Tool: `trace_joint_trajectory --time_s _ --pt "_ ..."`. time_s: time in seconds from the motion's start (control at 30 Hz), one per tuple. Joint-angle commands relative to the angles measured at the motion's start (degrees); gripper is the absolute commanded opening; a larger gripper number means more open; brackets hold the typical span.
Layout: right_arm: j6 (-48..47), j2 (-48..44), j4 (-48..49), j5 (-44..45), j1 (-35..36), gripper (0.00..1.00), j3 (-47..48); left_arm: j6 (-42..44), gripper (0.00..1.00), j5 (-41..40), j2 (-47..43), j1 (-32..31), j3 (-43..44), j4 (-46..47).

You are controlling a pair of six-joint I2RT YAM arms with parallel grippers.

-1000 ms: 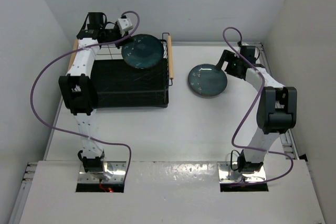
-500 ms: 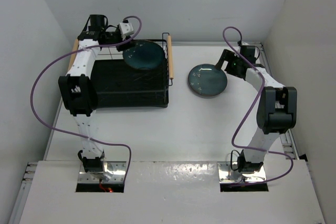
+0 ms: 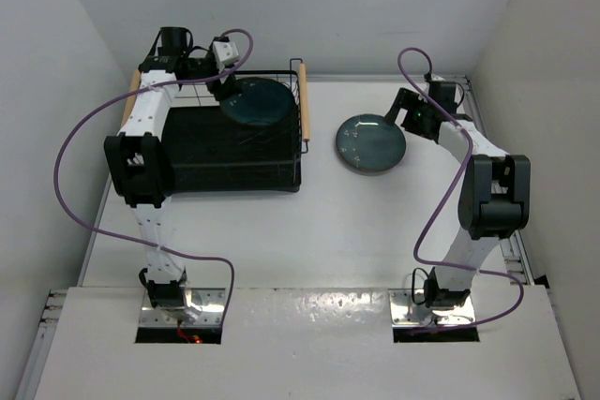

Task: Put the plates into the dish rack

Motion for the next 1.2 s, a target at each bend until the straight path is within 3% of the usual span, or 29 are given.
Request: trace_joint_trajectory --time_s 0.0,0.2,0.47,0.77,0.93,1.17 --pt "0.07 -0.93 1.89 -1.07 -0.40 0.99 1.19 0.13 0.82 1.29 -3.39 -0.07 1.78 -0.65" --pt "-0.11 -0.23 1.62 -1.34 -0.40 0.99 1.99 4.25 1.00 3.32 -3.39 -0.07 2.93 -6.18" --pt "-0.20 0.21 1.19 -2.13 -0.31 0.99 3.04 6.72 1.00 4.36 -3.92 0.46 6.44 -9.44" --pt "2.44 3.55 -5.23 -0.11 -1.63 0.99 6.82 3.91 1.00 5.42 -3.39 2.04 13.20 -9.44" --pt "5.16 8.73 -10.50 0.86 -4.00 0.98 9.98 -1.52 1.00 7.44 -3.39 3.09 16.28 -7.60" --pt "8.67 14.88 -6.81 1.57 -4.79 0.81 8.67 -13.58 1.00 12.36 -4.00 4.24 18.13 -1.97"
